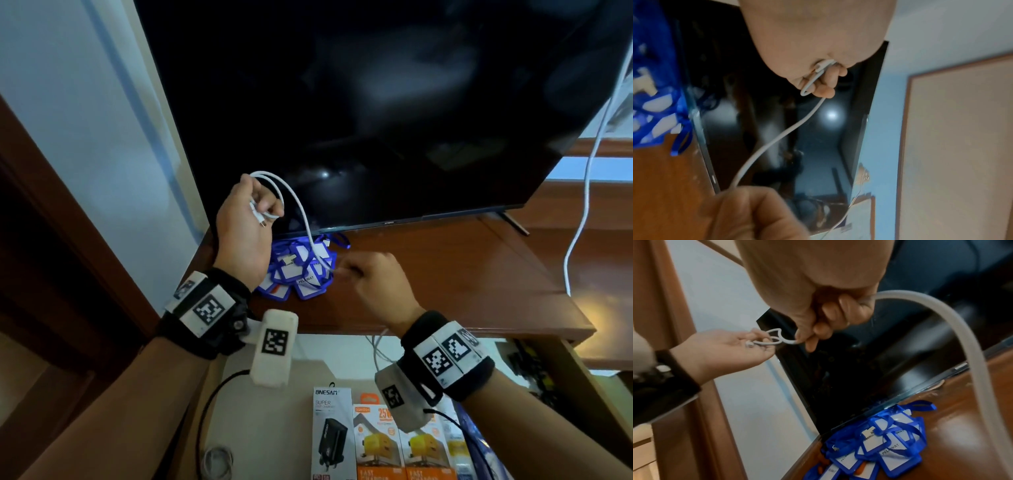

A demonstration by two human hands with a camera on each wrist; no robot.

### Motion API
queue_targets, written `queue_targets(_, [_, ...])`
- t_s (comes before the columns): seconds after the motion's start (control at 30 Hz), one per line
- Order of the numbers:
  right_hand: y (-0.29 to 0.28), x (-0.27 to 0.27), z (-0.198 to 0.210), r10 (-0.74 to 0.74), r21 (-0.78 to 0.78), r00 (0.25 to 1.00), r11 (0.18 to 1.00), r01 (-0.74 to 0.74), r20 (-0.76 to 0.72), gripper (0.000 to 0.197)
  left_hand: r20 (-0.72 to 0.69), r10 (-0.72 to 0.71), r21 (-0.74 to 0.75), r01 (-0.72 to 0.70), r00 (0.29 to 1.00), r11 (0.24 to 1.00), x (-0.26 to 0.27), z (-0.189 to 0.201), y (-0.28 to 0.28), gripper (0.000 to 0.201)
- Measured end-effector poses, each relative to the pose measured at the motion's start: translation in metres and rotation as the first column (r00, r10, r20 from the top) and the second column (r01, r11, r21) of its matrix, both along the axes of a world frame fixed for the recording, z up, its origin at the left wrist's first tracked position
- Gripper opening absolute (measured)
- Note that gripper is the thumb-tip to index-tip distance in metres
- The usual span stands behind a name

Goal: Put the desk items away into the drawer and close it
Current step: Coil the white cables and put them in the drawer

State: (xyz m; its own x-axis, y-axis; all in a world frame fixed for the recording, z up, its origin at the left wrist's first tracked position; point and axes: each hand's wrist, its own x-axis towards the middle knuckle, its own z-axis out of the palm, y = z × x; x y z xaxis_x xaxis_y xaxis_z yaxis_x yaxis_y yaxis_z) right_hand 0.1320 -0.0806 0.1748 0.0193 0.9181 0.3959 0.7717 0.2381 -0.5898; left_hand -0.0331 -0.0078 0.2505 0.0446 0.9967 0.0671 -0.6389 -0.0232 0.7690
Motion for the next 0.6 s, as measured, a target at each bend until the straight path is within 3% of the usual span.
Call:
queue_targets(0.1, [-0.007, -0.004, 0.004, 0.210, 0.015, 0.977, 0.978, -0.210, -0.033, 0.020, -0.305, 0.063, 0.162, -0.013, 0.950, 0.987, 0.007, -0.008, -0.003, 0.035])
queue_targets(0.17, [-0.008, -0.005, 0.008, 0.295, 0.048, 0.953, 0.955, -0.293, -0.070, 0.025, -0.430, 0.118, 0.242, -0.012, 0.895, 0.970, 0.010, -0.014, -0.005, 0.033])
queue_targets(0.4, [-0.008, 0.003, 0.015, 0.331, -0.084, 0.911, 0.929, -0.361, -0.246, 0.030, -0.508, 0.111, 0.352, 0.088, 0.854, 0.932, 0.020, -0.020, -0.012, 0.027])
queue_targets(0.6, [-0.013, 0.004, 0.035, 0.404, -0.126, 0.863, 0.880, -0.457, -0.304, 0.032, -0.723, 0.121, 0.398, 0.268, 0.680, 0.877, 0.024, -0.031, -0.013, 0.025])
